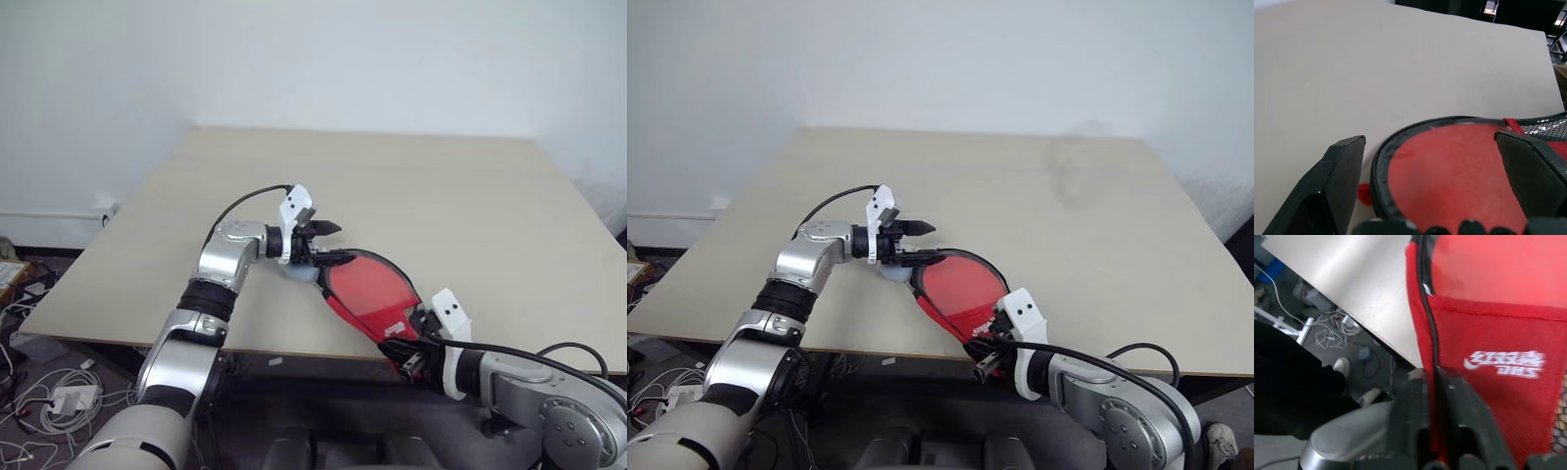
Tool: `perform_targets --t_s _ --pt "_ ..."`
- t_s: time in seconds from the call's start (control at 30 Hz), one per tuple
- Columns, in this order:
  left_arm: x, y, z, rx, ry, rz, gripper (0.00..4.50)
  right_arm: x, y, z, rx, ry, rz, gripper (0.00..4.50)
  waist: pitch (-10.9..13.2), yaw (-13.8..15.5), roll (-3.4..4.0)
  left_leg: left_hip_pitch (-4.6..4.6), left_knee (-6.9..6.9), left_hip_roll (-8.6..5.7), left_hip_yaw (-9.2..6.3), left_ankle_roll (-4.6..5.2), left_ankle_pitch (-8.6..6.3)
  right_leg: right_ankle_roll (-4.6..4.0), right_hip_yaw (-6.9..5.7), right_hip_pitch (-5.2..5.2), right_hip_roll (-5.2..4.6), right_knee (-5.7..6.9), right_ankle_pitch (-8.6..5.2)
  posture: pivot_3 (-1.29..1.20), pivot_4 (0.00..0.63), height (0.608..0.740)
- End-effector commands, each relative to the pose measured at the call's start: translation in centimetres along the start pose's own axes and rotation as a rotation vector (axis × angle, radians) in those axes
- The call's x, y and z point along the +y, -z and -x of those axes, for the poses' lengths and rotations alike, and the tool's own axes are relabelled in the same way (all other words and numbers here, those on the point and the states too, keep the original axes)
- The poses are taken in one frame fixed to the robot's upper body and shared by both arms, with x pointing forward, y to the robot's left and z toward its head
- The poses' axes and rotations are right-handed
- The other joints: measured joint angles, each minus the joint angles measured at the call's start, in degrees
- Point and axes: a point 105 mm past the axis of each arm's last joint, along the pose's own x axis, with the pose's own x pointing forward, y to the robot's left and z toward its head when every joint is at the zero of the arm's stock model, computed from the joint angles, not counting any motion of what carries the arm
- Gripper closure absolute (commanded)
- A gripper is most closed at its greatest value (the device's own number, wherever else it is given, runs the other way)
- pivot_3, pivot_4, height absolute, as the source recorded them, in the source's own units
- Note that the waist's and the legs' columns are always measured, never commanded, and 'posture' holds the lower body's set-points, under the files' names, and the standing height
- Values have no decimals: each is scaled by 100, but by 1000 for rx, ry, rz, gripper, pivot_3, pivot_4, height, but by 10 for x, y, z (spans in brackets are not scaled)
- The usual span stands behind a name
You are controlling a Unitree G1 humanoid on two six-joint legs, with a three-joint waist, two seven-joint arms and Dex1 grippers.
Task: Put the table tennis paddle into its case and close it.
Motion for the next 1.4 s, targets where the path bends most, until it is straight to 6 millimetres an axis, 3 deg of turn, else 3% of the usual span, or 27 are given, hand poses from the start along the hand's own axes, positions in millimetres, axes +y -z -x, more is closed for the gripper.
perform_targets --t_s 0.03,0.13,0.33,0.47,0.63,0.77,0.87,1.07,1.23,1.4 --pt "-2 -16 -2 -16 16 -62 0 5 -5 0 -35 1 -4 2718 0 0 -1 0 0 0 1 0 0 0 0 0 0 0 0 0 0 740" --pt "-1 -16 -2 -13 14 -65 0 5 -11 0 -55 -4 12 1707 0 0 -1 0 2 0 1 0 0 0 0 1 0 0 0 0 0 740" --pt "-2 -20 -2 -25 17 -64 0 -3 -44 8 -204 28 129 1707 1 2 -2 0 3 0 1 0 0 0 0 1 0 0 0 0 0 740" --pt "-3 -22 4 -33 31 -55 0 -37 -79 19 -348 142 169 1707 3 0 -6 1 4 0 1 0 0 0 -1 3 0 0 0 0 0 740" --pt "-2 -24 17 -14 40 -55 0 -64 -105 26 -432 224 191 1707 5 -6 -5 0 -5 0 3 0 0 0 0 -2 0 -1 0 0 0 740" --pt "-20 -22 29 22 127 -59 0 -79 -137 38 -523 240 187 1707 12 -5 -3 0 -3 0 13 0 0 -1 8 -3 0 0 1 0 0 740" --pt "-49 -14 38 63 223 -43 0 -86 -159 37 -561 240 196 1707 12 -26 0 3 -7 2 16 0 0 -1 12 -3 0 0 1 0 0 740" --pt "-62 -7 51 100 199 -7 0 -94 -169 22 -545 239 185 1707 13 -3 -2 3 0 3 5 -1 1 -2 0 4 0 1 1 0 0 740" --pt "-67 7 26 77 118 22 0 -87 -173 1 -522 186 164 1707 13 0 2 6 -3 3 12 -1 1 -2 8 2 0 2 1 0 0 740" --pt "-72 15 2 63 116 88 0 -78 -192 -14 -526 141 149 1707 14 -3 2 4 1 1 13 -1 2 -2 9 0 0 6 2 0 0 740"
